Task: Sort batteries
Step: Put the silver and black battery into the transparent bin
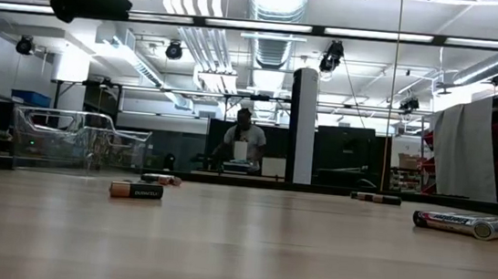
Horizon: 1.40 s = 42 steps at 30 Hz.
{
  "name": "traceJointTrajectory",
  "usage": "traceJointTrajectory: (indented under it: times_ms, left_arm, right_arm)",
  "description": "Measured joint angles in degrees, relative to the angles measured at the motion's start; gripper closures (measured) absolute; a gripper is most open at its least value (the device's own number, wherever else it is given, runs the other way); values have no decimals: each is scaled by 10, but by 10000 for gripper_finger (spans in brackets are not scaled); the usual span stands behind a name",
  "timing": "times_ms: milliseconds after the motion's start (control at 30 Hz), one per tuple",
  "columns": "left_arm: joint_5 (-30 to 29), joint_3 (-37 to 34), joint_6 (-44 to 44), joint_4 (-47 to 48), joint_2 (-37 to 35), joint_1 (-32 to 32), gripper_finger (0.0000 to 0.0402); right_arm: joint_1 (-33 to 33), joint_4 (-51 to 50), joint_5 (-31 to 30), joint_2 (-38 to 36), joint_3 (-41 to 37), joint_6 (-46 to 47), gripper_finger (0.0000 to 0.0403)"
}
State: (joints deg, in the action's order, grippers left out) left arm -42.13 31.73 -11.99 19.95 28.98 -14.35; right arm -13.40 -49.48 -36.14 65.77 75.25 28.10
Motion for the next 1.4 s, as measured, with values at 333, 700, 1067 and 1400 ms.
traceJointTrajectory:
  times_ms: [333, 700, 1067, 1400]
  left_arm:
    - [-12, -2, -6, -1, 29, 0, 257]
    - [-14, 5, -6, -8, 36, 0, 257]
    - [-14, 5, -6, -8, 38, 0, 257]
    - [-14, 5, -5, -8, 43, 0, 257]
  right_arm:
    - [27, -52, 194, 72, 41, 6, 369]
    - [27, -30, 199, 126, 41, -23, 369]
    - [27, 53, 201, 176, 41, -26, 369]
    - [29, 55, 202, 172, 41, -26, 369]
